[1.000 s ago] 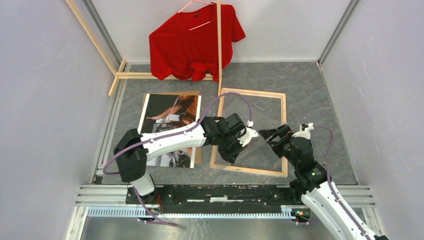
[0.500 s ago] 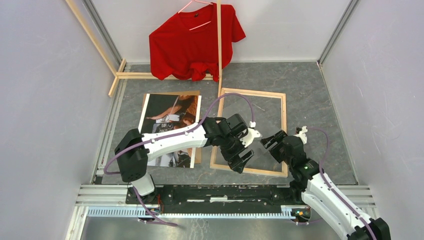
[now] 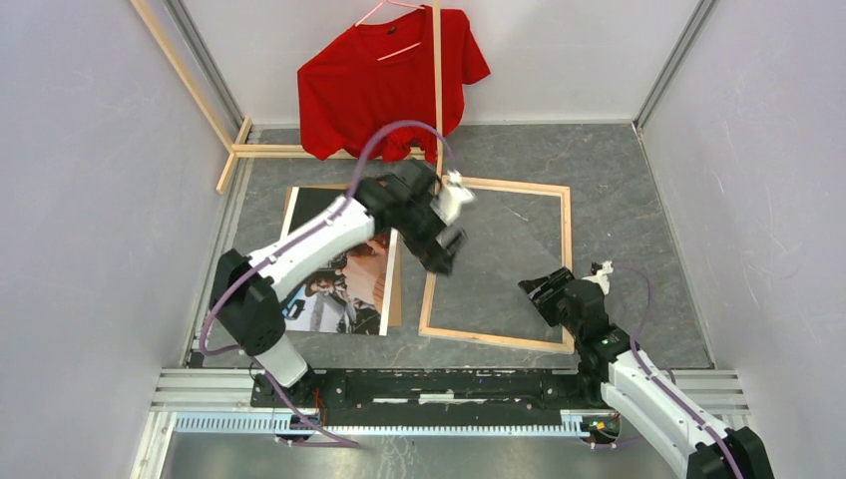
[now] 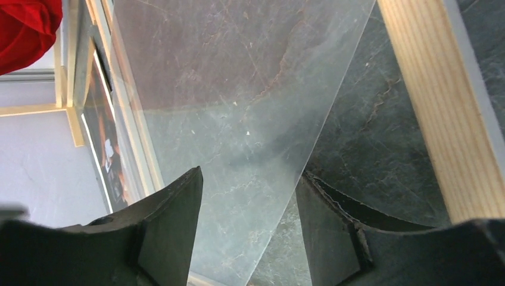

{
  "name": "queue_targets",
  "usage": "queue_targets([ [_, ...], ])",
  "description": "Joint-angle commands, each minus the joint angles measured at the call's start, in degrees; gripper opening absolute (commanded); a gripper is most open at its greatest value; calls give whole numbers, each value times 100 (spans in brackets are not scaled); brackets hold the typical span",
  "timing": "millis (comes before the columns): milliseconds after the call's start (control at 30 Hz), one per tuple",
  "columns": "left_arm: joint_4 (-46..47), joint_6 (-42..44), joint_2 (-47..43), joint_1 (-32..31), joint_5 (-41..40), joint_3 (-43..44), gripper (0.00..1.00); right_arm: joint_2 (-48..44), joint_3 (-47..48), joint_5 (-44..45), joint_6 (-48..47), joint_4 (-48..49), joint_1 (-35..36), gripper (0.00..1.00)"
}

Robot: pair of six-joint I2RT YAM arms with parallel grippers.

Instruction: Put the photo into the frame

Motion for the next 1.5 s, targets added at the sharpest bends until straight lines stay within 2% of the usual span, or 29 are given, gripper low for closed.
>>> queue_targets([
  [0,303,1488,-213,1171,-1265,51,100,100,-256,-458,165,172,-23,67],
  [100,1263,1904,-192,1417,-2123,-605,99,180,-235,-863,144,128,-24,72],
  [267,2929,2240,127,1569,-3155,-1387,97,36,-444,-1238,233,175,8,74],
  [333,3499,2389,352,1643,-3464,-1482,97,-155,-581,-1207,293,224,11,75],
  [433,3863,2446,758,1752,-3643,-1353,96,-224,-697,-1188,339,464,9,75],
  [567,4299,2471,1037,1852,-3822,-1316,96,398,-813,-1519,287,1141,18,75],
  [700,4076,2412,1238,1850,-3642,-1223,96,872,-731,-1571,151,1481,18,72],
  [833,3808,2327,1173,1844,-3180,-1305,96,793,-469,-1252,-40,1478,-25,59],
  [967,3493,2409,1162,1841,-2920,-1377,96,955,42,-1563,-616,1333,-551,53],
  [1100,3371,2636,1115,1848,-2805,-1534,97,1138,136,-1949,-892,1518,-972,51],
  [1233,3125,2735,1102,1855,-2591,-1557,97,1366,-183,-2211,-761,2190,-1142,50],
  [1367,2829,2685,1069,1871,-2369,-1441,97,1402,-149,-2337,-933,1840,-1149,56],
  [1467,2721,2621,1008,1940,-2135,-1344,97,938,-125,-2309,-1040,1230,-1146,70],
])
